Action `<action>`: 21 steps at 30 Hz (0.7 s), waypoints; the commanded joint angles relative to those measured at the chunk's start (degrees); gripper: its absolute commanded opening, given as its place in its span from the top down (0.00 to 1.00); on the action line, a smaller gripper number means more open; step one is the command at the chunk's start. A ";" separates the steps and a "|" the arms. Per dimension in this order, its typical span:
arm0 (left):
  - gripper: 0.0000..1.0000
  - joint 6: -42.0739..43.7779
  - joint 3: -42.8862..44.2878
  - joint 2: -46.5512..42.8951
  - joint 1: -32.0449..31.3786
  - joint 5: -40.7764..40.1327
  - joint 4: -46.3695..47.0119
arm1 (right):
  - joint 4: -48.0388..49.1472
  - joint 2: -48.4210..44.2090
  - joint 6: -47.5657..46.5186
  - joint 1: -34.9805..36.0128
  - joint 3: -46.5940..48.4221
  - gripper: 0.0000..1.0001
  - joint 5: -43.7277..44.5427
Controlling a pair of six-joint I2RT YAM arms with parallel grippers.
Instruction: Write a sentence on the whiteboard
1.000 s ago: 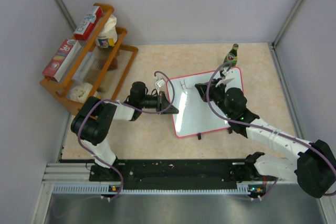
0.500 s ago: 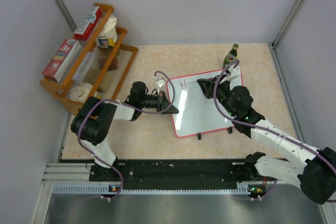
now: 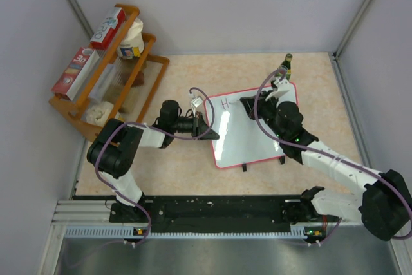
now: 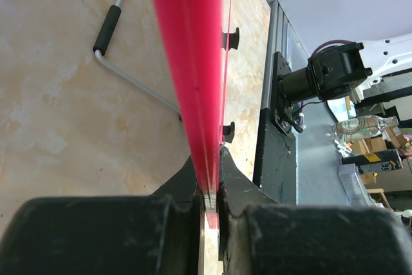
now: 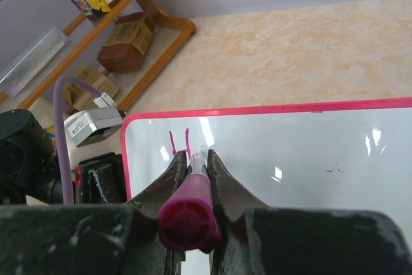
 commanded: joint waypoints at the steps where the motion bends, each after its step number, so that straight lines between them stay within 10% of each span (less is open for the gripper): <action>1: 1.00 5.86 -0.73 1.18 -2.29 2.95 -4.32 | 2.21 0.83 -0.01 -0.57 3.06 1.00 -0.02; 21: 1.00 5.94 -0.47 1.26 -2.47 3.04 -4.58 | -0.52 0.04 0.25 -0.75 -1.59 1.00 -2.48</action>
